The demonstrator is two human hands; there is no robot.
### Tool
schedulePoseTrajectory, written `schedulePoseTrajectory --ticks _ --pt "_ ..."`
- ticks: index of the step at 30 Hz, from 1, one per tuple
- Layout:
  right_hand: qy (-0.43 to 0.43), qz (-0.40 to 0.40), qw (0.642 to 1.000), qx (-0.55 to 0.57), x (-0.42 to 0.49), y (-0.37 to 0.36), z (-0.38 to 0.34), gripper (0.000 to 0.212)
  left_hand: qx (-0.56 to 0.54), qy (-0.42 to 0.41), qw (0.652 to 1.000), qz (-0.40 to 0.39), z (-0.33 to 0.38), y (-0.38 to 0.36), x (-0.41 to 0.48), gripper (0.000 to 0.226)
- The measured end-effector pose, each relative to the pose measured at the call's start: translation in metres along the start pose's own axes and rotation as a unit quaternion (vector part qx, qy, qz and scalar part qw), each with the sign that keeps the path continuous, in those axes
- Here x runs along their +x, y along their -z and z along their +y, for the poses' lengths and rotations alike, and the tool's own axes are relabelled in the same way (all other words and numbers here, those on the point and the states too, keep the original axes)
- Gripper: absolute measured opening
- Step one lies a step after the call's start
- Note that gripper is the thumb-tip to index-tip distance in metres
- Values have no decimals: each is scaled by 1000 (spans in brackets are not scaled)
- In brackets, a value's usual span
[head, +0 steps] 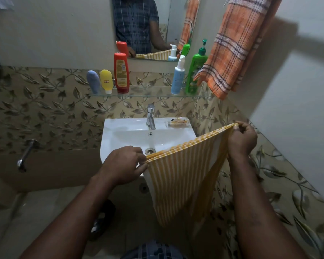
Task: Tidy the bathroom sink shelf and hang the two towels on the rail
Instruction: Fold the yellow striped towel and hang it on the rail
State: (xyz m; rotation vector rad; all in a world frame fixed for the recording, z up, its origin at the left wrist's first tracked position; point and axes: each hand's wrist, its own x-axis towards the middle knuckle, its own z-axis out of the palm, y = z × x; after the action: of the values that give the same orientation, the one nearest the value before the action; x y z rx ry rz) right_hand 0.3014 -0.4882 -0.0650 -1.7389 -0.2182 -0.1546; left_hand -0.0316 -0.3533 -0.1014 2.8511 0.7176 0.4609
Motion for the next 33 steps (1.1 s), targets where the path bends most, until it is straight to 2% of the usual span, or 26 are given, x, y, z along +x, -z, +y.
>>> schedulePoseTrajectory --ticks 2,6,9,15,18,25,30,33 --pt "10 -7 1000 -12 -3 -1 4 20 16 36 999 5 -2 5 1 28" --pt "-7 -6 1000 -19 -6 -3 7 24 -50 5 999 2 -2 6 1 14" --pt "-9 -6 1000 -15 -4 -1 5 24 -50 9 998 22 -7 3 -1 13" --pt "-10 -6 1000 -28 -5 3 8 22 -60 36 995 72 -12 2 -3 39" --pt "-12 -11 1000 -23 -7 4 11 21 -130 58 981 130 -15 2 -5 46" --pt "-15 -15 1000 -4 -11 7 10 22 -219 85 947 221 -8 8 -5 14" --pt "-5 -32 999 7 -10 7 8 20 -298 134 915 237 1 14 -7 18" --pt "3 -47 999 8 -13 7 6 19 -290 176 912 230 0 13 -6 20"
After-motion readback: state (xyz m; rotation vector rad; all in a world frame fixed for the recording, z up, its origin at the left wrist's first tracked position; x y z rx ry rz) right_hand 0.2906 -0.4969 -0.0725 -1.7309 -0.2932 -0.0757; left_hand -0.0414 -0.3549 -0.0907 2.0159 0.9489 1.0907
